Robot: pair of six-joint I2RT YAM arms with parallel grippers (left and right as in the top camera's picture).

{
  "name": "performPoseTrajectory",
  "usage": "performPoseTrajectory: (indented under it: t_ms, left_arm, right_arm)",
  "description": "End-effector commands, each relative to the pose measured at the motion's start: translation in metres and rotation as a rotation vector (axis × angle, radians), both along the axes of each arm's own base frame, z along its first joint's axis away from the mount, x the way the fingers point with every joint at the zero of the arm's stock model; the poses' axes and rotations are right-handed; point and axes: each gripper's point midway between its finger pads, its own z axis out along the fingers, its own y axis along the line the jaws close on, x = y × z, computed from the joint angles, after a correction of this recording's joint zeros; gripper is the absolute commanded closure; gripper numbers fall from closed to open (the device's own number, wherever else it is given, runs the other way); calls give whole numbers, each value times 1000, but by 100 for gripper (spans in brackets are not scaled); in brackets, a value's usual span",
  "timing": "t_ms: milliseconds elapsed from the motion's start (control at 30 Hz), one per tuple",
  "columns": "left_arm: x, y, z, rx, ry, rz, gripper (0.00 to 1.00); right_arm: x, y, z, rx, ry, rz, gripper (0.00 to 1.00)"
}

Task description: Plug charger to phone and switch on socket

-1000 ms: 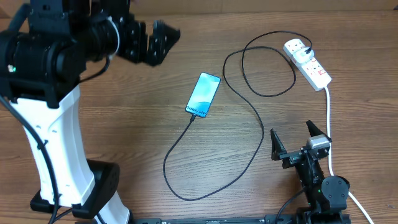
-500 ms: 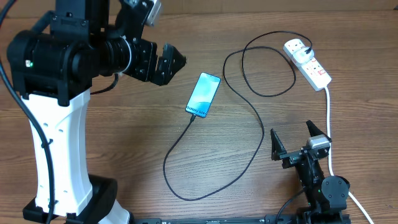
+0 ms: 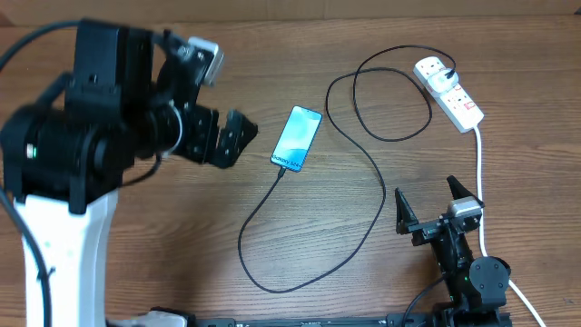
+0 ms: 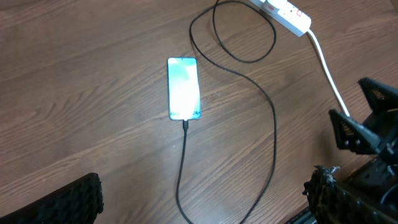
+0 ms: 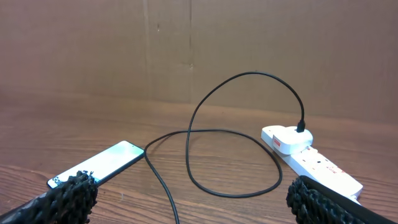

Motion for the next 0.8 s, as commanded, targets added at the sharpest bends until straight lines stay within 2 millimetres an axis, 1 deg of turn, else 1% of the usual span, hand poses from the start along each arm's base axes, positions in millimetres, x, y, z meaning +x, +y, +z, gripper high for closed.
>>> performPoseTrajectory:
  t_ms: [0,233,367,467,633,767]
  left_arm:
    - [-17,6,-17,15,11,10,0]
    - [-38,12,-62,16,1,15,0]
    - [-53,22,-88,11,0,48,0]
    - [-69,30,-104,-5,23,87,0]
    - [-88,41,-115,-11,-27,127,0]
    - [-95,45,-119,-19,-125,128,0]
  right_arm:
    - [0,-1,-2,6,-2,-7,0]
    - [0,-1,-2,6,-2,-7,0]
    - [0,-1,-2,6,-2,-7,0]
    - [0,-1,-2,6,-2,-7,0]
    - [0,-1,-2,6,-2,-7,0]
    - [0,-1,-2,6,-2,-7,0]
